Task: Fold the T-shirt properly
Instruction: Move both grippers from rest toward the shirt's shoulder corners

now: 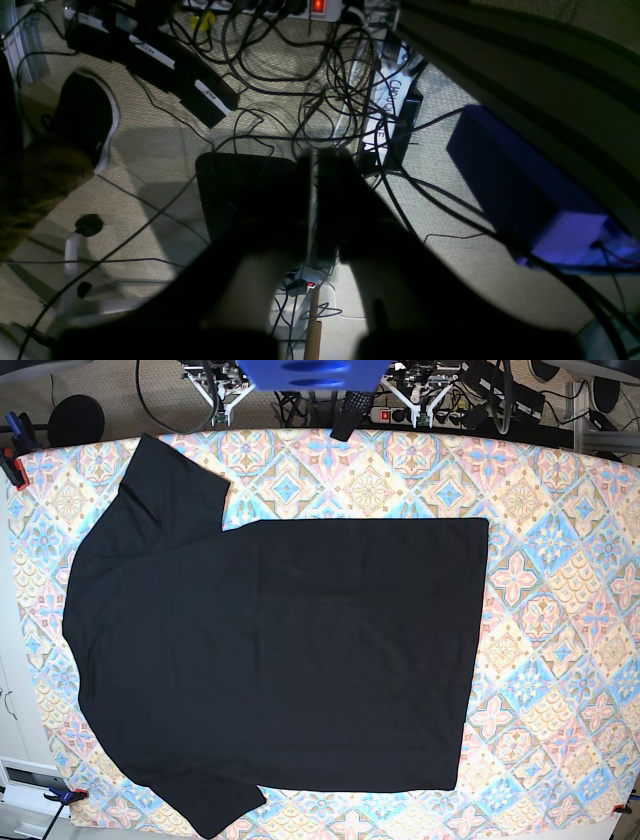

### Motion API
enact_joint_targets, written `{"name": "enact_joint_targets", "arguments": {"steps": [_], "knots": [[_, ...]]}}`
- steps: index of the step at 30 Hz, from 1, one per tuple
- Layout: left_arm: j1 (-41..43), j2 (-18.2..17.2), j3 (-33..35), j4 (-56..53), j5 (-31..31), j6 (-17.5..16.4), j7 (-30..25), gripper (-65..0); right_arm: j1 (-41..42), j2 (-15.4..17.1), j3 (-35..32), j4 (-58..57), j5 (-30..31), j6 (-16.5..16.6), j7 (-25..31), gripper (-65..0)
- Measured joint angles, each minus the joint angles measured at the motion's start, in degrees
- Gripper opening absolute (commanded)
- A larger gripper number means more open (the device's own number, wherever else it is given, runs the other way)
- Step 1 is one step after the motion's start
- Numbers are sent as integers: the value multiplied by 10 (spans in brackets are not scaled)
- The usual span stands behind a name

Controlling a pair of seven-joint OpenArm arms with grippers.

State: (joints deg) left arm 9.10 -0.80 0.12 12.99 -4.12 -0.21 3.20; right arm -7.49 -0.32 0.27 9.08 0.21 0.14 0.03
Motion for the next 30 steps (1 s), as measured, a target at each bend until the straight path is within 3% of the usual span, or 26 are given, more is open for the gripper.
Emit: {"name": "enact_joint_targets", "arguments": {"steps": [15, 23, 30], "knots": [[13, -7, 1, 3, 1, 0, -5, -648, -3, 2, 0, 1, 0, 0, 4, -647], [55, -40, 2, 9, 2, 0, -4, -648, -113, 35, 1, 92, 0, -1, -3, -647], [176, -84, 2, 189, 2, -1, 4, -648, -195, 41, 0, 199, 0, 12, 3, -650]]}}
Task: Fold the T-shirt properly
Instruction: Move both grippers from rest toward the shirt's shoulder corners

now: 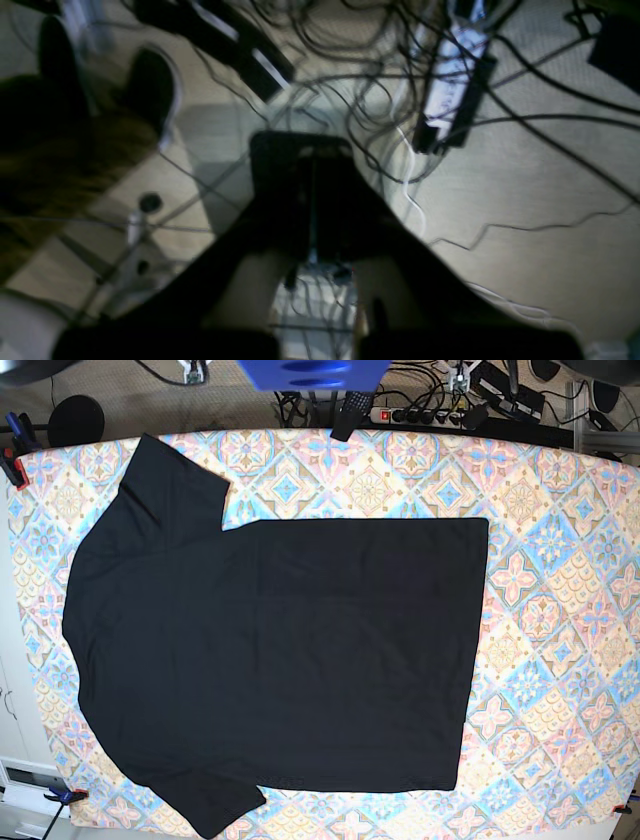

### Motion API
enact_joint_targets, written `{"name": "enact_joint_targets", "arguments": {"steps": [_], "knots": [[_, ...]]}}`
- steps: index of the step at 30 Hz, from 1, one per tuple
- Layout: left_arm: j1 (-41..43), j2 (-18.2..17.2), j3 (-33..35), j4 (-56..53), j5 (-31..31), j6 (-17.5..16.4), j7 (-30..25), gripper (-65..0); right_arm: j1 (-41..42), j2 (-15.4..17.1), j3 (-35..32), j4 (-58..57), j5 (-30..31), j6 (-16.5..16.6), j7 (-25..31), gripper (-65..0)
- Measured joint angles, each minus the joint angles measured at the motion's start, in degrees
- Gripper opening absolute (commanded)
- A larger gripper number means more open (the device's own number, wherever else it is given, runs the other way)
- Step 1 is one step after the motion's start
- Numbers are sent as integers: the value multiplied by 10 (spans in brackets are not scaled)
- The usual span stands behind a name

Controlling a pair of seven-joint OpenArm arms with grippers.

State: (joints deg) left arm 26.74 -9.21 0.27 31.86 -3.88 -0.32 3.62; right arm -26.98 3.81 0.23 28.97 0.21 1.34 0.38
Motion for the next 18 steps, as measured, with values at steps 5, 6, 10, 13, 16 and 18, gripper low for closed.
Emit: {"name": "enact_joint_targets", "arguments": {"steps": [5, 6, 10, 13, 16, 18], "knots": [[69, -29, 0, 115, -2, 1, -1, -648, -76, 42, 2, 79, 1, -15, -5, -650], [83, -32, 0, 139, -5, 1, -1, -648, -87, 50, 8, 98, 1, -16, -6, -650], [161, -46, 3, 270, -6, -1, 14, -648, -134, 49, 80, 196, 0, -9, 3, -650], [210, -58, 2, 390, -7, 4, 47, -648, -176, 47, 120, 274, 2, -7, -4, -650], [256, -74, 1, 515, -13, 2, 76, -648, -222, 51, 143, 347, 1, -12, -14, -650], [287, -80, 1, 589, -38, 1, 90, -648, -248, 51, 153, 391, 0, -12, -10, -650]]}}
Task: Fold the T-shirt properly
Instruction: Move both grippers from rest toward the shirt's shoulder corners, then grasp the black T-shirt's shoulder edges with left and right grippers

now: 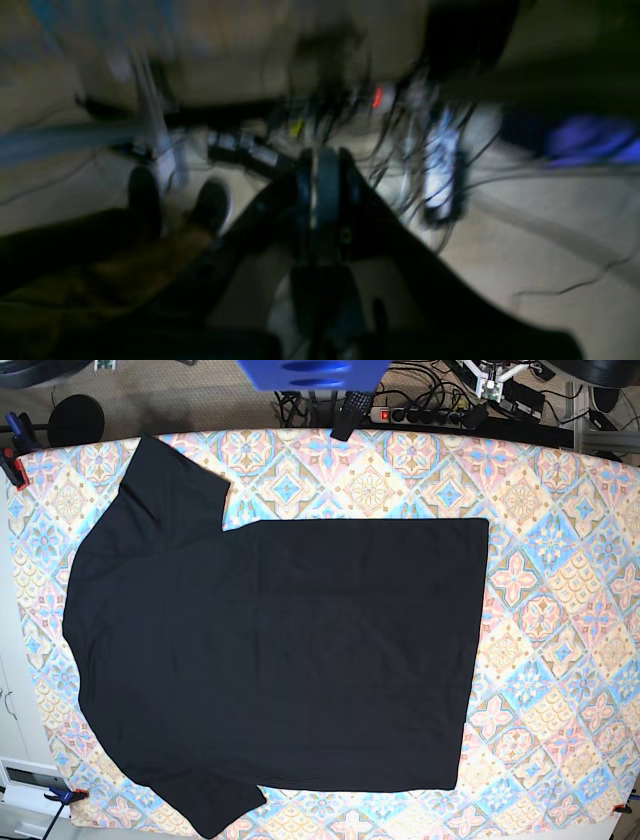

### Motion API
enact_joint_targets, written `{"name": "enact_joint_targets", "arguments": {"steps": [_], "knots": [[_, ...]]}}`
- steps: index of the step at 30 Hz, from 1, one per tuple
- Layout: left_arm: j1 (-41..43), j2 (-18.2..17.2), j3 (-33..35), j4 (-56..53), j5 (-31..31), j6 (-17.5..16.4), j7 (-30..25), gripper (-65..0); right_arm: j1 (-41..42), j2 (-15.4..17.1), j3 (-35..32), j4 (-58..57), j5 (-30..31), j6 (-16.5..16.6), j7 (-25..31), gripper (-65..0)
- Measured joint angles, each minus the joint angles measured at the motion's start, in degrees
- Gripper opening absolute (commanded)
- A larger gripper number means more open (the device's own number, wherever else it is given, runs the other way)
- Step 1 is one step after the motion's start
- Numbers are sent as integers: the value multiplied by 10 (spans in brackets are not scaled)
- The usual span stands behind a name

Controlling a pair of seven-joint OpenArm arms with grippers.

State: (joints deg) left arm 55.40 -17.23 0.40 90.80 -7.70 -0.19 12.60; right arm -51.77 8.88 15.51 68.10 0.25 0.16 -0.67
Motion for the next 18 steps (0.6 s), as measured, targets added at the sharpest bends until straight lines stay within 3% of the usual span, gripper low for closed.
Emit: {"name": "enact_joint_targets", "arguments": {"steps": [6, 9, 13, 18], "knots": [[45, -31, -4, 175, -73, 2, 51, -648, -30, -3, 27, 118, 1, 6, -2, -650], [22, -29, -25, 219, -107, -8, 92, -648, -38, -3, 43, 183, 2, 3, -42, -650], [-33, -28, -52, 227, -140, 4, 152, -624, -41, -3, 48, 259, 94, 4, -103, -650], [-118, -27, -63, 227, -197, 0, 204, -537, -37, 5, 46, 322, 227, 6, -153, -650]]}}
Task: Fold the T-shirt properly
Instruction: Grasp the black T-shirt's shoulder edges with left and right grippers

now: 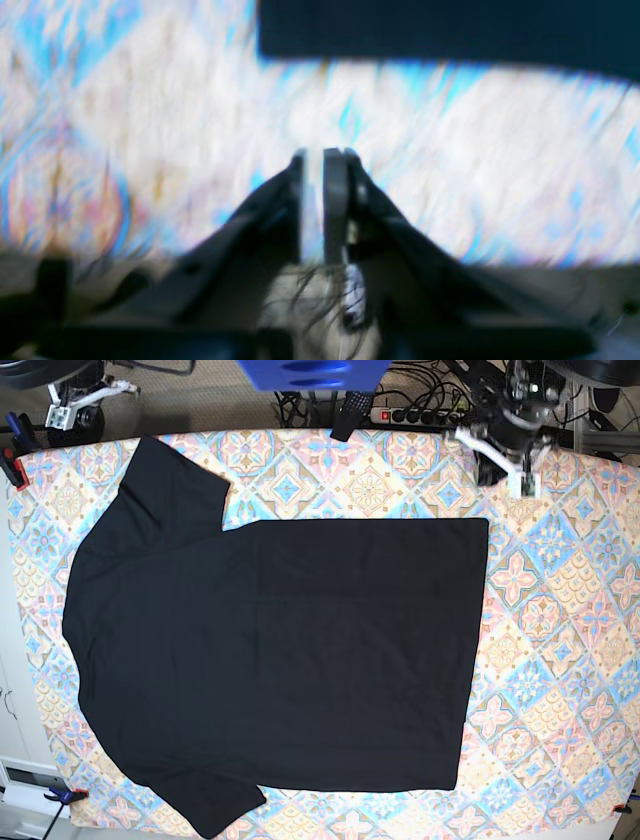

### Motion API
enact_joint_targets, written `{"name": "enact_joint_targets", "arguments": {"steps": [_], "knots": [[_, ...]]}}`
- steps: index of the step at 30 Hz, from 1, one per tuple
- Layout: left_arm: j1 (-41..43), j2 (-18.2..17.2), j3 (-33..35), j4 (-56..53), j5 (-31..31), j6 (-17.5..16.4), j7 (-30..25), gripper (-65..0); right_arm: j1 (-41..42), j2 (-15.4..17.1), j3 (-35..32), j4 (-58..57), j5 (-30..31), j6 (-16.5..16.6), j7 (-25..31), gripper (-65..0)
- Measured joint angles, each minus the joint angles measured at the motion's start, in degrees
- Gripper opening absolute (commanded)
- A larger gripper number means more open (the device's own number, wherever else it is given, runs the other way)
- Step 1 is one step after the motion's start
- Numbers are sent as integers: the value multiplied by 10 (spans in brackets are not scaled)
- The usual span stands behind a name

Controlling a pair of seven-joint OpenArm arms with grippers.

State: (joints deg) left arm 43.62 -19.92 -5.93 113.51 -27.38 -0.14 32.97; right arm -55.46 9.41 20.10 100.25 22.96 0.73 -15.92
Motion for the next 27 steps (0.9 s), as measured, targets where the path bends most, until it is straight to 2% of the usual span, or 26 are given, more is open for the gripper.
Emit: {"name": "enact_joint_targets", "arguments": {"steps": [3, 6, 11, 15, 19, 27], "knots": [[-36, 0, -1, -1, -43, 2, 26, -486, -3, 21, 0, 31, 32, -6, -24, -650], [-66, 3, -1, -3, -94, 3, 42, -440, 3, 25, 0, 52, 33, -2, -46, -650], [-115, 50, -22, -67, -188, 1, 78, -389, 42, 22, -3, 61, 35, -2, -87, -650], [-132, 69, -72, -134, -225, 10, 71, -384, 35, 19, -2, 62, 35, -6, -101, -650], [-148, 72, -74, -180, -261, 6, 74, -384, 40, 19, -2, 61, 35, -4, -94, -650], [-197, 75, -75, -255, -268, 3, 66, -386, 49, 19, -2, 63, 35, -5, -100, -650]]}}
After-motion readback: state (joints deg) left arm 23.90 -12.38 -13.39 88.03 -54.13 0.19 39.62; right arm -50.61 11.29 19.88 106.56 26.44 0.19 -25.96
